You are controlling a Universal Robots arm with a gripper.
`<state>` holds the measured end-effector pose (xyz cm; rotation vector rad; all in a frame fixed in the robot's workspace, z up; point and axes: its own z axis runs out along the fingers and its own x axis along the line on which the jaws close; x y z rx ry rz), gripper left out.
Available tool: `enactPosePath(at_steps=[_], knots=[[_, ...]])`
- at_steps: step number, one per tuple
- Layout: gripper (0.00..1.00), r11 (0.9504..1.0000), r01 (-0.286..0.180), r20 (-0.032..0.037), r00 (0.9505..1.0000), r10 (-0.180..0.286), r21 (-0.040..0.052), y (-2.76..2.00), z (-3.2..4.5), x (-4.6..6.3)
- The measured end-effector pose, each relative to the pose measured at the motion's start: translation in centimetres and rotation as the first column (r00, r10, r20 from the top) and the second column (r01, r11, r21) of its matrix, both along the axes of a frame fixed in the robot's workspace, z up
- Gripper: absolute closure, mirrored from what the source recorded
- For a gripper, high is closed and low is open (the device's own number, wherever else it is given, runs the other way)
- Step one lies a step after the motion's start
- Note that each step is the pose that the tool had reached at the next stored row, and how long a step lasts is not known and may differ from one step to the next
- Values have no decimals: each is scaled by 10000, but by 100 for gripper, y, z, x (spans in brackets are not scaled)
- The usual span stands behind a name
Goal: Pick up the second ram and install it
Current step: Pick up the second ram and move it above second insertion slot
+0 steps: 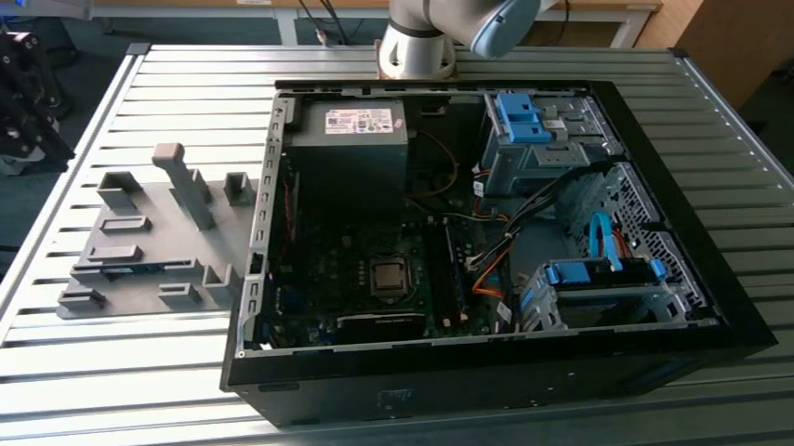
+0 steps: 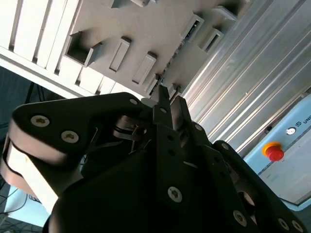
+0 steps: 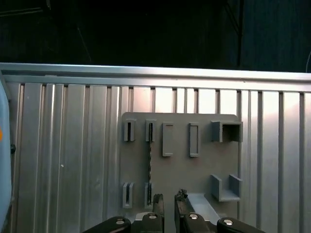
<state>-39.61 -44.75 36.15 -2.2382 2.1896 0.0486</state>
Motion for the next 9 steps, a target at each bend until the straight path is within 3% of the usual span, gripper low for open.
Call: enactPosePath(at_steps=[6, 7, 9], knots=[[75, 9998, -221, 2, 9998, 221, 2, -1, -19, -3], [69, 9998, -220, 1, 9998, 220, 1, 0, -26, -5], [69, 9998, -220, 0, 9998, 220, 0, 0, -44, -11]])
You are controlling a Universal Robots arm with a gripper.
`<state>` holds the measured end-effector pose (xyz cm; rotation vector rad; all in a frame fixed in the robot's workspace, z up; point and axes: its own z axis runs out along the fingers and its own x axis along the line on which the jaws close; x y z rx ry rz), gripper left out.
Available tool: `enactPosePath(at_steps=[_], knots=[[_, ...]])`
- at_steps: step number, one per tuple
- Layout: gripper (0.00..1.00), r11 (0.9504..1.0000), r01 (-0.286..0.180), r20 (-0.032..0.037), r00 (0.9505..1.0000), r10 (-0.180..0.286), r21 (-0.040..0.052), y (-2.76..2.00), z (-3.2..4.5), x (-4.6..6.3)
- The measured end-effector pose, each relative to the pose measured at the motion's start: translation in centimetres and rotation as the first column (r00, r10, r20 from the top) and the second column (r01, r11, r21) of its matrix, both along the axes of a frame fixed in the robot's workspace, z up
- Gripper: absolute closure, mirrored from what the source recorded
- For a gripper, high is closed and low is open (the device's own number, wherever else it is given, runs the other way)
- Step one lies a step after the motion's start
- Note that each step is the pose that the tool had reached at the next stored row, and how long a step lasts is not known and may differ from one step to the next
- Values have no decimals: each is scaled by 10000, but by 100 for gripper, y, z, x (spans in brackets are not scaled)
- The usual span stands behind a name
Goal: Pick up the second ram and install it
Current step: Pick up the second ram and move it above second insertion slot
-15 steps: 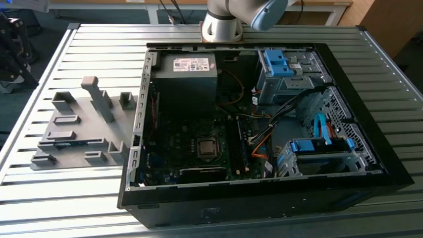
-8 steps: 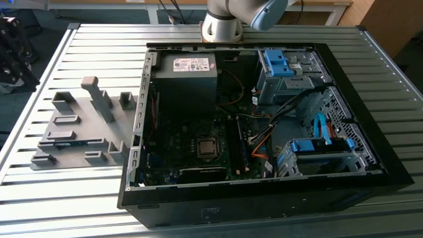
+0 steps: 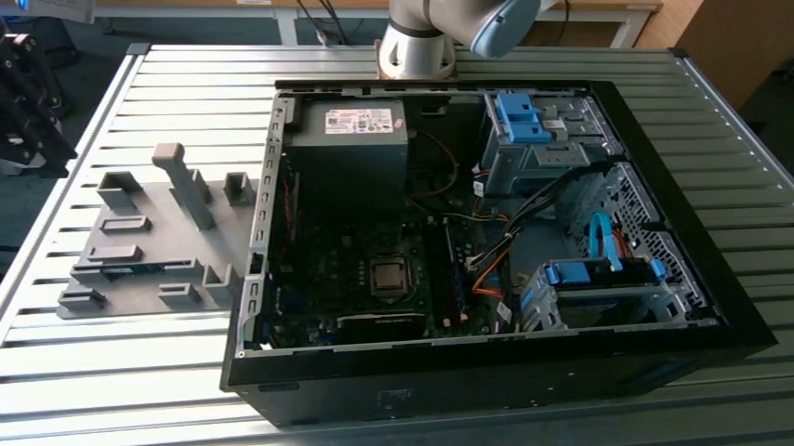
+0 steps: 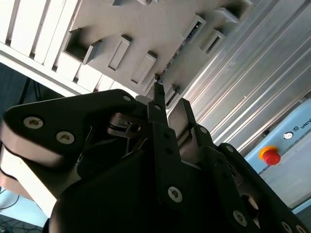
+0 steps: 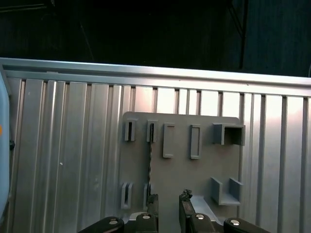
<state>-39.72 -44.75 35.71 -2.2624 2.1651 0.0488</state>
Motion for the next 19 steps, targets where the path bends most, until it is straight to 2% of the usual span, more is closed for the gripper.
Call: enactPosePath(at_steps=[7, 13, 19], knots=[[69, 10000, 4, -27, 10000, -4, 0, 0, -89, -10], [69, 9992, 392, -29, 9992, -392, -1, 0, -179, -20], [69, 9991, 424, -28, 9991, -424, -36, 0, -256, -20]])
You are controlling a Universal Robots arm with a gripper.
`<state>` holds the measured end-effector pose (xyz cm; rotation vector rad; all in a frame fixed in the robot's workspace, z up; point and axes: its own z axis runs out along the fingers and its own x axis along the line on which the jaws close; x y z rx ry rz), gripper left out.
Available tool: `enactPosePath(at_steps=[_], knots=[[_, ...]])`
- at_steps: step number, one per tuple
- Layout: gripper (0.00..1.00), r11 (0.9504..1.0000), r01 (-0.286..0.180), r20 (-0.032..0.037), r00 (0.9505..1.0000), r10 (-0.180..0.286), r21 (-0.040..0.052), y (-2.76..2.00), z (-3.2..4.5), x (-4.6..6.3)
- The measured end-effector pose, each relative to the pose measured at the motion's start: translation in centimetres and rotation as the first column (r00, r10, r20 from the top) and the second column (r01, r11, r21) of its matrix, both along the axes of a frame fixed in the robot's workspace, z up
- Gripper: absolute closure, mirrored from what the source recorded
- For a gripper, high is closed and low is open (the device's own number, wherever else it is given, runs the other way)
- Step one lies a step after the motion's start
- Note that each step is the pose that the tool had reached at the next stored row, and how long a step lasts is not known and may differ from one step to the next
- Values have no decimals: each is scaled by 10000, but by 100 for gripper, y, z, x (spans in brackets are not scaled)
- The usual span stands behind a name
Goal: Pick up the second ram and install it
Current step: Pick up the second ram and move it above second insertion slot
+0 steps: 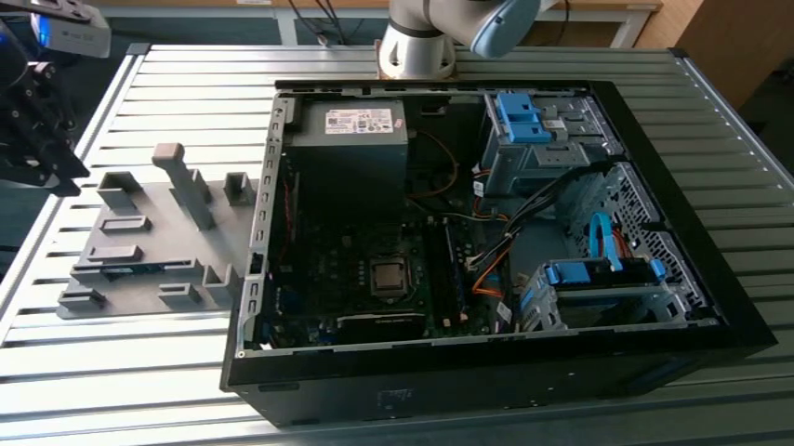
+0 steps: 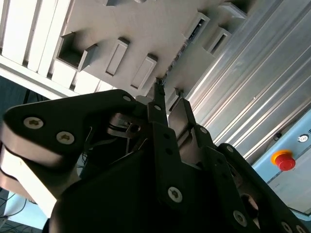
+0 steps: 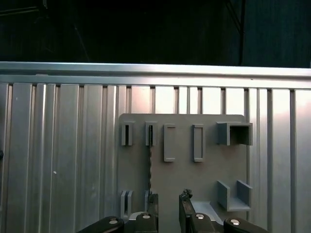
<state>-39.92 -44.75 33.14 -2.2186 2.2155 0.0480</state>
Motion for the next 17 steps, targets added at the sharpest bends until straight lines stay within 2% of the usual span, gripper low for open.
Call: enactPosePath(at_steps=[7, 17], knots=[[69, 10000, 1, 0, 10000, -1, -22, -4, -128, -2], [69, 10000, 16, 0, 10000, -16, -23, -62, -310, -44]])
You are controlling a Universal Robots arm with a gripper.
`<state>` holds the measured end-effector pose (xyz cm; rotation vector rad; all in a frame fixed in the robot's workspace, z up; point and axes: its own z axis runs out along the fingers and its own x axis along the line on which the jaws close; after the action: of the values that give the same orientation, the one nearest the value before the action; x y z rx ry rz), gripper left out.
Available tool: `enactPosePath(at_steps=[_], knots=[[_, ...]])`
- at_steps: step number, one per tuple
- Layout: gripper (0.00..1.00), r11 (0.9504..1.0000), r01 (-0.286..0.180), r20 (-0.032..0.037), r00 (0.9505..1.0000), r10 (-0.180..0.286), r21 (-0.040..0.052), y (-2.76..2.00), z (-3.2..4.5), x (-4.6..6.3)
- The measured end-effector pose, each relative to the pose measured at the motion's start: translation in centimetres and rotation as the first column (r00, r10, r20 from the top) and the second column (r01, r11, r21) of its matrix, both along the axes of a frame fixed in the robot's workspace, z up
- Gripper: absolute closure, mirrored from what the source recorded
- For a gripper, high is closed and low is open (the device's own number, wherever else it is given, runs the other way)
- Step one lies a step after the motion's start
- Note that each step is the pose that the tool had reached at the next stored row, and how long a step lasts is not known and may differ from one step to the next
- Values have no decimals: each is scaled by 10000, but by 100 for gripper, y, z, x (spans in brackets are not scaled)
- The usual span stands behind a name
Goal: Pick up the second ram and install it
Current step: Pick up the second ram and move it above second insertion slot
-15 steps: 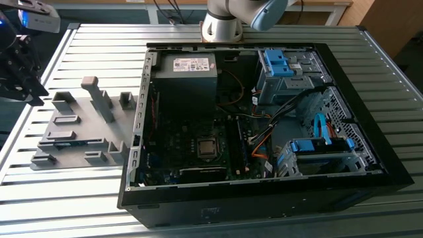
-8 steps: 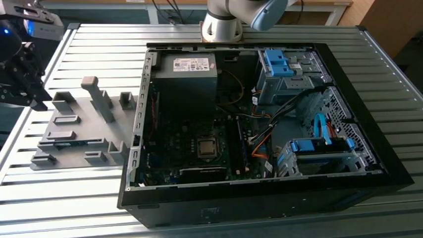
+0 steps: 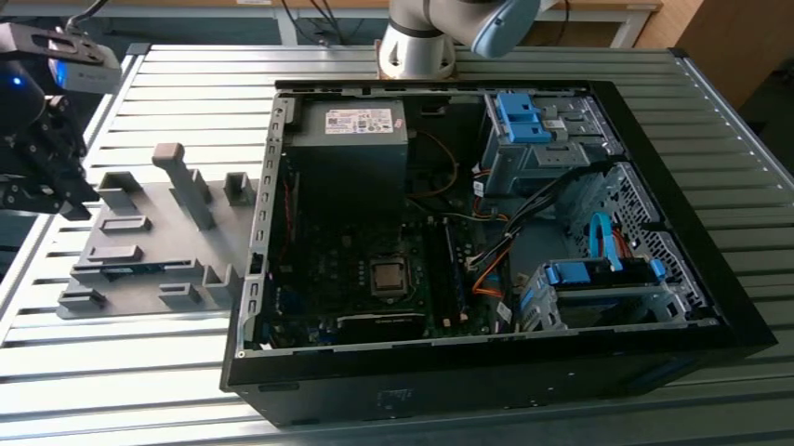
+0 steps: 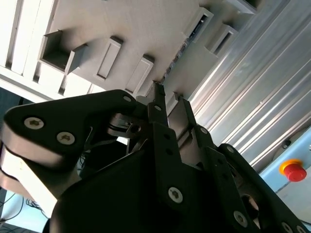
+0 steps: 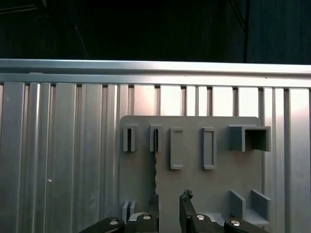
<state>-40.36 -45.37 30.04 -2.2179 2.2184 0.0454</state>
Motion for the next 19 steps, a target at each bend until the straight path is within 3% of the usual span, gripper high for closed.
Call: enactPosePath(at_steps=[19], knots=[[62, 9999, 114, 0, 9999, -114, -4, -12, -344, -37]])
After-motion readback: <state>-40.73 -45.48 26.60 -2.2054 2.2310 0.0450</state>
